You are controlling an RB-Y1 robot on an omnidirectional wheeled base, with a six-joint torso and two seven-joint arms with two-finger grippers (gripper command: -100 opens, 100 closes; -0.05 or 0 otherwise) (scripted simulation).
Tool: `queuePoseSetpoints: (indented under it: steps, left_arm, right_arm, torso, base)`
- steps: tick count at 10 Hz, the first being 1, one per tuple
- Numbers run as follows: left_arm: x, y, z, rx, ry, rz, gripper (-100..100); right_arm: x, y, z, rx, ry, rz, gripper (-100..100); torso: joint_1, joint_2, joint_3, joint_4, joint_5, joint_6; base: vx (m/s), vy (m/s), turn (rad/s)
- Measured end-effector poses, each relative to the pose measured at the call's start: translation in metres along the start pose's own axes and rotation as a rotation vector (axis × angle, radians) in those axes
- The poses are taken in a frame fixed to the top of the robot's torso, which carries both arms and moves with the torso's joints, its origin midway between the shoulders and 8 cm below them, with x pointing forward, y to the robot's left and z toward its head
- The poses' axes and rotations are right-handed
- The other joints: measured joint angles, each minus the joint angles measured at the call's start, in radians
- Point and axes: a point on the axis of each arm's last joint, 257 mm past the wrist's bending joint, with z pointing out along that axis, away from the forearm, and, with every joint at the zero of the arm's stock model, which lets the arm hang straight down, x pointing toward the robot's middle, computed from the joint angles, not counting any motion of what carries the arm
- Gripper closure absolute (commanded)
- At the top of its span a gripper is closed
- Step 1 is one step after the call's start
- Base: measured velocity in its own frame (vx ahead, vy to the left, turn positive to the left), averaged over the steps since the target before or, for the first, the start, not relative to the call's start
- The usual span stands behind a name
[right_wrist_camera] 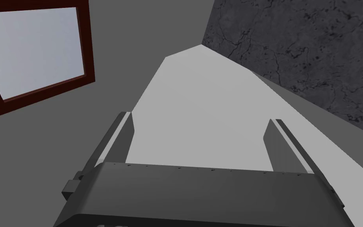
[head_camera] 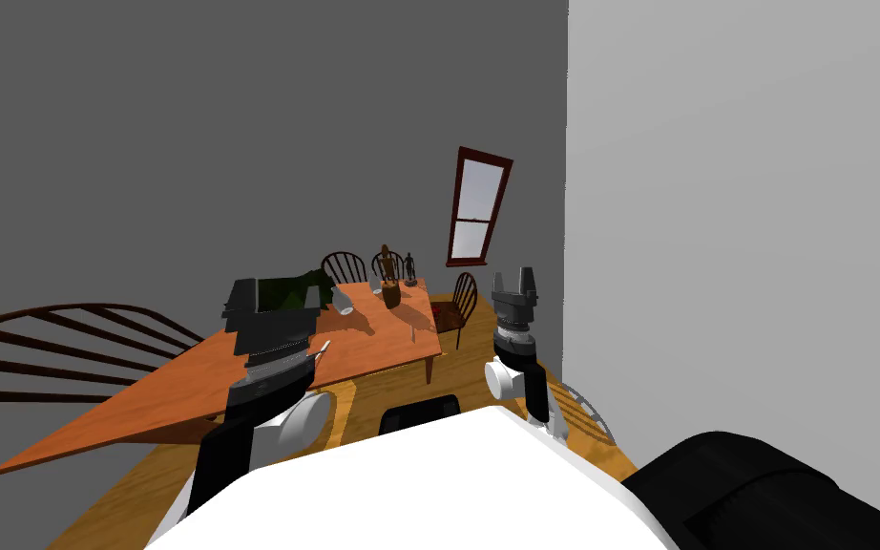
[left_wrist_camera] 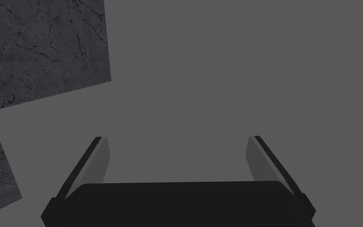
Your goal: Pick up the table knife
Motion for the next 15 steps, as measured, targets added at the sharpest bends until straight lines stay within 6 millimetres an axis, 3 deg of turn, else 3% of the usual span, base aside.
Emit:
queuePoseSetpoints:
  steps: [7, 15]
  left_arm:
    - [0.006, 0.047, -0.021, -0.108, 0.161, 0.077, -100]
    - [-0.016, 0.112, -0.055, -0.251, 0.247, 0.167, -100]
  right_arm:
    - [0.0, 0.0, 0.0, 0.0, 0.0, 0.0, 0]
    - [0.0, 0.0, 0.0, 0.0, 0.0, 0.0, 0]
  torso:
    - [-0.006, 0.0, 0.0, 0.0, -0.002, 0.0]
    - [-0.006, 0.0, 0.0, 0.0, -0.001, 0.0]
  base:
    - [0.0, -0.091, -0.026]
    - [0.004, -0.101, -0.042]
